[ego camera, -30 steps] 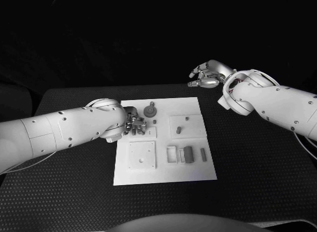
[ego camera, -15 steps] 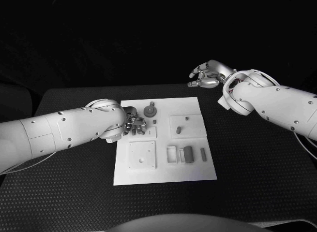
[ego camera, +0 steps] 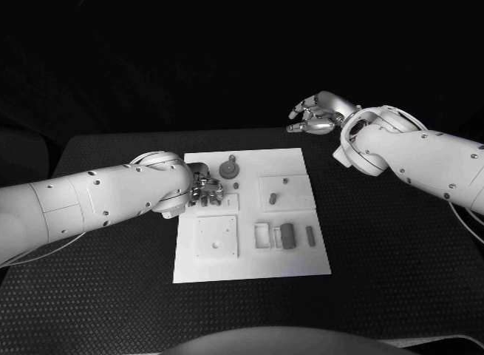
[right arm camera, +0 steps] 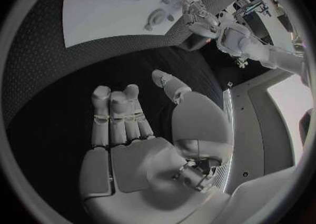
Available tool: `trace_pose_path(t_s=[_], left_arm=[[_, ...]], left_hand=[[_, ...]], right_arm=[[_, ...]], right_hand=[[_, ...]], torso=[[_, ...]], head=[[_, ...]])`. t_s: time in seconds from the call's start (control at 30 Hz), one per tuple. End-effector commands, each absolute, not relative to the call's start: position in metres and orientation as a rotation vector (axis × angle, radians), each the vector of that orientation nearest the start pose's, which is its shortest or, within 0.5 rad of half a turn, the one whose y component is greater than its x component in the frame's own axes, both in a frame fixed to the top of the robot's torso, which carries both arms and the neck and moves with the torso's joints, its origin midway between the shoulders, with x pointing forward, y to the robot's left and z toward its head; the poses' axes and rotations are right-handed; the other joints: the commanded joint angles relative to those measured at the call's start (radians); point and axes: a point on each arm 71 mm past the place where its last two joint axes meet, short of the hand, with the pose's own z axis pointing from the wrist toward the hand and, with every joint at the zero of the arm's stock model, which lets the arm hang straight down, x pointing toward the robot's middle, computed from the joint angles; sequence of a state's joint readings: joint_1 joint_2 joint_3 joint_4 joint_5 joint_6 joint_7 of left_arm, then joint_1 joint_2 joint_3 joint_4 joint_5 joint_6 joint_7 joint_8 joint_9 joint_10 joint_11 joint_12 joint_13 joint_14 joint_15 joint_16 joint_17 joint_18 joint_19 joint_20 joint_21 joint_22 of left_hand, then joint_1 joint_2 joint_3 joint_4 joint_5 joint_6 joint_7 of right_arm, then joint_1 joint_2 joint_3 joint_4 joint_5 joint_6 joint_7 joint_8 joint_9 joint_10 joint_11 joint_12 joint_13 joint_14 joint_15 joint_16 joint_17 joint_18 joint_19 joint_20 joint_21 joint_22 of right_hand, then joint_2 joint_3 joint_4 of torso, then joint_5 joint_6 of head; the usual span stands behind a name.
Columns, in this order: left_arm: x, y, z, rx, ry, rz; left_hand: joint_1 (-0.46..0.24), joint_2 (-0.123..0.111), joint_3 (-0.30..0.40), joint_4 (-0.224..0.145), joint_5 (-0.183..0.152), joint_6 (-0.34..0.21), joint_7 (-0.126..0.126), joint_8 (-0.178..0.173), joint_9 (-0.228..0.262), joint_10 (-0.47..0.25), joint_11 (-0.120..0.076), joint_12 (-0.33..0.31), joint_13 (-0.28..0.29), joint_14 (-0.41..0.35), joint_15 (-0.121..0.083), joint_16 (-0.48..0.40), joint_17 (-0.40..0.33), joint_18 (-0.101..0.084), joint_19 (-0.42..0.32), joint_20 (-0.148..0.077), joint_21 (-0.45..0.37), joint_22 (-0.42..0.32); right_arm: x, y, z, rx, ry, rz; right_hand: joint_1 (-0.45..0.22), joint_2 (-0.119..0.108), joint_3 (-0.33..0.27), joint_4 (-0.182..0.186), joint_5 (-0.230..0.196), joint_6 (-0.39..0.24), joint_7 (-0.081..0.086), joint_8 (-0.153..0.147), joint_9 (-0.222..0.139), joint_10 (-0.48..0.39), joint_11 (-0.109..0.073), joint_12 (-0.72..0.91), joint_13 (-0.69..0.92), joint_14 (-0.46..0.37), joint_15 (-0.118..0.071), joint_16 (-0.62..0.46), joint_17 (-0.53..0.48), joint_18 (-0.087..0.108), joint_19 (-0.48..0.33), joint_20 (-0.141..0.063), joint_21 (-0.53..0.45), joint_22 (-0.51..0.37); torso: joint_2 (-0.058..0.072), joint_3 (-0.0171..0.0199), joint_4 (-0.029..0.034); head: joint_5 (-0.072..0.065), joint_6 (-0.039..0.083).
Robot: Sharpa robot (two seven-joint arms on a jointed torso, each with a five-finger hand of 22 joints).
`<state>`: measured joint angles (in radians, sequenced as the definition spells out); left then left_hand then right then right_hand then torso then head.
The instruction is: Assemble the parts on the task board
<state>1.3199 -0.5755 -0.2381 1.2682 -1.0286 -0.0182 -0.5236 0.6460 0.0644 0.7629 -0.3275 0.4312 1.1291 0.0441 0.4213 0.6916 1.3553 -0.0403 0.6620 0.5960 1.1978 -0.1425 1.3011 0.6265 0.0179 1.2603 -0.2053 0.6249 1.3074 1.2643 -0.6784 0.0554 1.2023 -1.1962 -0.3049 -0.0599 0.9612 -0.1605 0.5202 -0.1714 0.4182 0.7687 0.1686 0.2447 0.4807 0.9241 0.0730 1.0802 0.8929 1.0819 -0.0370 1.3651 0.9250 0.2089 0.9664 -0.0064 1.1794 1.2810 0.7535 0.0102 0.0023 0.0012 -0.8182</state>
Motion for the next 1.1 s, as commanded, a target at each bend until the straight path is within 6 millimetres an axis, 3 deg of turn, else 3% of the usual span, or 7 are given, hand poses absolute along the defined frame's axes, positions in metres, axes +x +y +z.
trace_pose_path(t_s=[0.03,1.1], left_arm=[[0.5206,0.1664,-0.2385,-0.192,2.225,-0.300],[0.5211,0.1650,-0.2369,-0.169,2.200,-0.292]], left_hand=[[0.008,0.007,0.075,0.034,0.007,0.119,-0.063,0.078,0.003,0.064,-0.068,0.006,-0.002,0.031,-0.059,0.003,-0.002,0.021,0.070,-0.073,0.005,0.022],[0.027,-0.003,0.079,0.035,0.005,0.119,-0.064,0.077,0.013,0.063,-0.070,0.013,-0.003,0.032,-0.062,0.011,-0.011,0.023,0.071,-0.073,0.014,0.022]], right_arm=[[0.5634,-0.2158,-0.1383,0.159,1.592,0.688],[0.5635,-0.2164,-0.1387,0.162,1.597,0.690]], right_hand=[[-0.006,0.007,0.000,-0.003,0.003,-0.002,0.017,0.006,-0.002,-0.005,0.000,0.007,-0.001,-0.006,0.002,-0.004,-0.001,0.053,-0.002,0.003,-0.006,-0.001],[-0.010,0.008,-0.001,-0.001,0.003,-0.001,0.018,0.006,-0.003,-0.005,0.000,0.008,-0.003,-0.006,0.002,-0.004,-0.002,0.053,-0.002,0.004,-0.007,-0.002]], torso=[[0.000,0.0003,0.0000],[0.000,0.0004,0.0013]], head=[[0.000,0.000],[0.001,-0.003]])
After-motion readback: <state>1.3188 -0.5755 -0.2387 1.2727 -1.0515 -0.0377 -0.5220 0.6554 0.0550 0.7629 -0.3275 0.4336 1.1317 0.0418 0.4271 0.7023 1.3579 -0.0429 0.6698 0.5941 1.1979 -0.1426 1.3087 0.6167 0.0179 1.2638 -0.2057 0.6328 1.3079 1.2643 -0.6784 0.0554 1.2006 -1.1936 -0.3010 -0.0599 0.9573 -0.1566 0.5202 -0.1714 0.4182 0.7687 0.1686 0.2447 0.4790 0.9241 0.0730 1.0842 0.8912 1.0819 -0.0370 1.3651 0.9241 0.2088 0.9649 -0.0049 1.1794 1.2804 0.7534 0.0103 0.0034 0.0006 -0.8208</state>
